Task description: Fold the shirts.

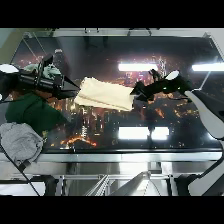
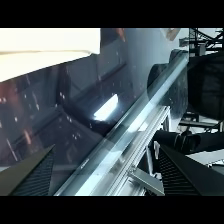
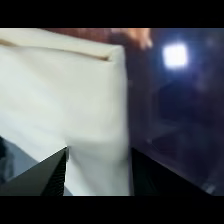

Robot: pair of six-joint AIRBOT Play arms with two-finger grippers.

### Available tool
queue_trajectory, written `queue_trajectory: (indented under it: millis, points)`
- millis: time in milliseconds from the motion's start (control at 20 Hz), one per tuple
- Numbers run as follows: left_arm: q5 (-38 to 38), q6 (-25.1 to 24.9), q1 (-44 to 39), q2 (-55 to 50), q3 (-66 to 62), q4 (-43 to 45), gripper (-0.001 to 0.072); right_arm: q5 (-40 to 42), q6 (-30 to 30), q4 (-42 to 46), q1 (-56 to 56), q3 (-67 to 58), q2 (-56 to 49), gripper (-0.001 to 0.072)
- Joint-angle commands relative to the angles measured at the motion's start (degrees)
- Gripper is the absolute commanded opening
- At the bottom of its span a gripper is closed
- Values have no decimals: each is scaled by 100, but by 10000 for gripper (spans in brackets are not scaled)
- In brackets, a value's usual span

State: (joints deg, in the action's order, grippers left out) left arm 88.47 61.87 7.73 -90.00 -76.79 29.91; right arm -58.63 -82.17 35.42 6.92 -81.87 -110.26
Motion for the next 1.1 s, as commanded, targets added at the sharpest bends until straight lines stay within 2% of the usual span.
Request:
queue_trajectory:
  millis: [0, 50, 100, 150, 200, 300, 350, 500, 650, 800, 1050]
  points:
    - [195, 188, -22, 2, -461, 7, 699, 85, 737, -1475, 260, 37, -490, 461]
    - [219, 238, -26, 2, -577, 4, 699, 122, 1119, -2004, 306, 35, -549, 434]
    - [243, 350, -26, 2, -667, 4, 699, 85, 1574, -2511, 315, 33, -553, 161]
    - [275, 472, -26, 2, -743, 7, 698, -44, 2094, -3023, 262, 13, -498, 19]
    - [313, 577, -26, 2, -800, 7, 699, -127, 2420, -3357, 144, 4, -376, 19]
    - [387, 684, -26, 7, -844, 0, 699, 35, 2590, -3209, -299, 4, 136, 17]
    - [426, 688, -26, 4, -839, 4, 699, 190, 2507, -2769, -660, 4, 492, 17]
    - [459, 686, -26, 4, -828, 7, 698, 586, 1115, -562, -2022, 155, 1655, 17]
    - [455, 678, -26, 2, -828, 7, 699, 44, 138, 1565, -3703, 459, 2583, 16]
    - [455, 678, -28, 2, -828, 9, 699, -479, 79, 2673, -5283, 1104, 3053, 17]
    - [448, 680, -127, 2, -828, 9, 699, -640, 20, 3958, -7281, 2142, 3136, 17]
